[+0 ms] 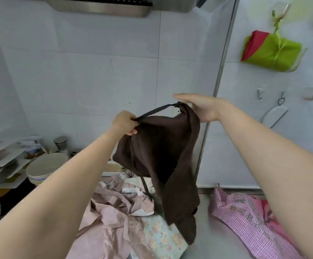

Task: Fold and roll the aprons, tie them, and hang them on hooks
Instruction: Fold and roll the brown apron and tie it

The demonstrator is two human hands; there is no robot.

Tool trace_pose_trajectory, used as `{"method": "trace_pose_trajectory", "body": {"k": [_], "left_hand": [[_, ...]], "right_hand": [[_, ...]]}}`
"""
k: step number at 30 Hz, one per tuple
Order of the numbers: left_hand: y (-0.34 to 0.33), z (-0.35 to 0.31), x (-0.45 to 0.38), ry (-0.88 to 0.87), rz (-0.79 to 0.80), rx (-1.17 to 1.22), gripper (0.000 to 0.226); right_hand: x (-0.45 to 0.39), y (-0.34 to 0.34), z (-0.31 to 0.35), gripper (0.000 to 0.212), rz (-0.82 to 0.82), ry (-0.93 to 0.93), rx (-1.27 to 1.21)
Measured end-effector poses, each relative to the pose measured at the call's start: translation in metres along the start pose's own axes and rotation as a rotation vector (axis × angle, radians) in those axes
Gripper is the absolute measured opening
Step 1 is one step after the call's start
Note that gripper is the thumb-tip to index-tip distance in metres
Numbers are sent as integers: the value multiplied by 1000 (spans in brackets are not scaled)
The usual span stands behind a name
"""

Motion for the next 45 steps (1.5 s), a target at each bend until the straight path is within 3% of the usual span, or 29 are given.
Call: {"method": "trace_pose_trajectory", "body": {"k": [2, 4, 6, 8, 10, 12, 14, 16, 18, 20, 21, 24, 29, 31, 32, 35, 38, 40, 41, 45], "left_hand": [[21, -19, 1, -72, -106, 39, 19], [34, -38, 5, -134, -173, 17, 29], [36, -56, 12, -188, -200, -65, 36], [36, -69, 21, -230, -226, -203, 39], [34, -78, 24, -261, -249, -294, 40], [62, -61, 29, -235, -302, -322, 33], [59, -50, 26, -237, -176, -287, 22], [30, -34, 29, -199, 119, -205, 18], [12, -12, 36, -77, 345, -45, 46], [7, 8, 38, 37, 402, 112, 68], [5, 12, 39, 65, 407, 181, 68], [-2, 12, 40, 67, 400, 302, 46], [5, -2, 53, 47, 548, 369, 27], [26, 1, 45, 50, 440, 367, 29], [40, 6, 38, 58, 354, 340, 32], [81, 21, 26, 82, 173, 257, 36], [101, 29, 33, 104, 216, 236, 33], [109, 32, 39, 124, 253, 194, 15], [115, 31, 36, 108, 234, 177, 24], [140, 25, 4, 30, -37, 52, 27]], "right_hand": [[-8, -5, -19, 65, 74, -134, -13], [-14, -22, -29, 77, 128, -207, -40], [-19, -46, -35, 71, 204, -213, -58], [-27, -68, -27, 52, 223, -138, -167], [-35, -64, -13, 37, 110, -33, -228], [-49, -73, 23, 37, -49, 74, -52], [-48, -51, 55, 37, -304, 195, 200], [-34, -35, 91, 33, -477, 330, 299], [-23, -34, 121, 31, -518, 459, 281], [-16, -41, 146, 41, -493, 561, 248], [-15, -44, 156, 44, -463, 591, 223], [-7, -51, 175, 47, -396, 644, 206], [24, -22, 197, 39, -460, 723, 73], [24, -16, 198, 27, -432, 675, 104], [20, -17, 195, 34, -398, 621, 208], [5, -33, 165, 53, -235, 371, 885], [2, -38, 118, 62, -113, 109, 1329], [-3, -40, 102, 56, -91, 45, 1389], [-7, -40, 102, 52, -114, 57, 1378], [-30, -51, 109, 43, -241, 176, 1397]]}}
Point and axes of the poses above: each hand's wrist, its own x-axis away from the middle knuckle, its own y-axis out of the back of the hand, z = x × y, the point moved 9 cm from there along -x, towards the middle knuckle, and after that the axes turned 3 degrees about y, right-handed, at the moved point
